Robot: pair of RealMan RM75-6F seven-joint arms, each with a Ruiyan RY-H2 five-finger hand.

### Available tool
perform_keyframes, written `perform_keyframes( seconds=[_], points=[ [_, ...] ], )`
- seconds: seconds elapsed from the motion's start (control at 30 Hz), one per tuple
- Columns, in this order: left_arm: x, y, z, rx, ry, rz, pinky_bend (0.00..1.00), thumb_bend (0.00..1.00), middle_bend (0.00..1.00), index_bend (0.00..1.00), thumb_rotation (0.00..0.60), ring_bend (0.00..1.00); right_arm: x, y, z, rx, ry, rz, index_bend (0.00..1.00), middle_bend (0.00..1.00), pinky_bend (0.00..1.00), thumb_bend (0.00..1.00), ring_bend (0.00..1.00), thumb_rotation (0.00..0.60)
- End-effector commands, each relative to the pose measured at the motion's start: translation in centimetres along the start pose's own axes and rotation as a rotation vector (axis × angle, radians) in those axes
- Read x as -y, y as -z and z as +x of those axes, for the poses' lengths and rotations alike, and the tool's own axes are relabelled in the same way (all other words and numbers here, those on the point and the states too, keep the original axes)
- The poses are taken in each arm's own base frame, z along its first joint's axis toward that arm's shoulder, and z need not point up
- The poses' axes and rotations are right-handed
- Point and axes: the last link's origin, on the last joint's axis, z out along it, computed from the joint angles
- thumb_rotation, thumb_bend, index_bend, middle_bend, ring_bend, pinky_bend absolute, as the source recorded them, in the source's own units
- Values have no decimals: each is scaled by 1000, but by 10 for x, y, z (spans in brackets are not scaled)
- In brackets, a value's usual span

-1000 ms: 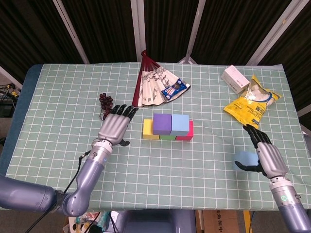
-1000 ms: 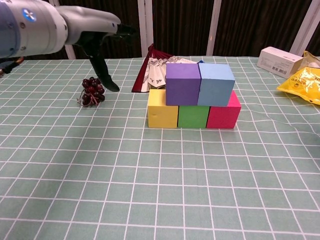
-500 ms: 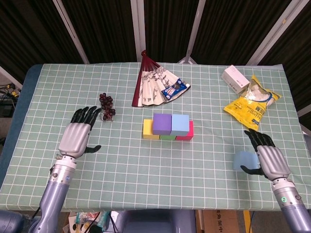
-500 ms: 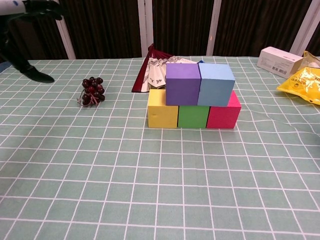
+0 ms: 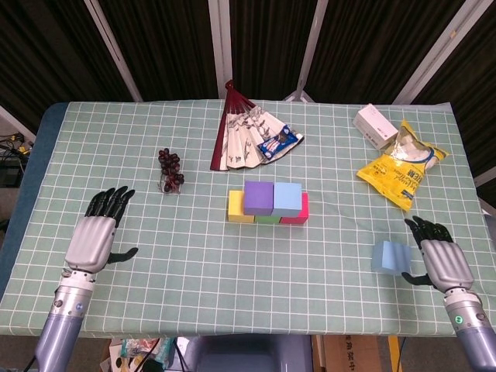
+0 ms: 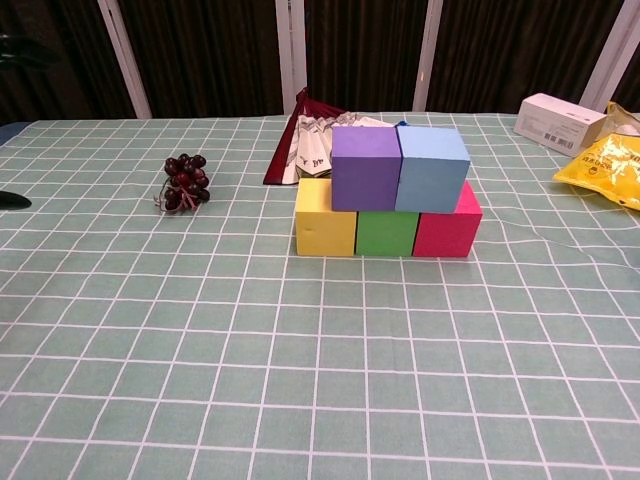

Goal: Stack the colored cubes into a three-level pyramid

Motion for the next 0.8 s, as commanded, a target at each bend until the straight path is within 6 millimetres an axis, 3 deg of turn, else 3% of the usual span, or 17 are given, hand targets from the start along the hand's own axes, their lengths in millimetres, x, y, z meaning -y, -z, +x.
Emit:
perform_keyframes(
  seconds=[0.03, 0.37, 0.63, 0.8],
  points=[
    [5, 2, 0, -11, -14, -5, 0, 104, 23, 0, 600, 0, 0, -2, -7, 21, 14, -2, 0, 0, 0, 205, 0, 600],
    [7, 6, 7, -36, -28, -38, 0, 104, 23, 0, 600, 0, 0, -12, -32, 60, 19, -12, 0, 6, 0, 205, 0, 600],
    [10, 5, 9, -37, -19, -31, 0, 104, 23, 0, 600, 0, 7, -17, -43, 67, 13, -2, 0, 150, 0, 205, 16, 600],
    [10, 4, 9, -42, -11, -33, 0, 104, 23, 0, 600, 0, 9, -22, -49, 64, 19, 5, 0, 183, 0, 204, 32, 600]
  ],
)
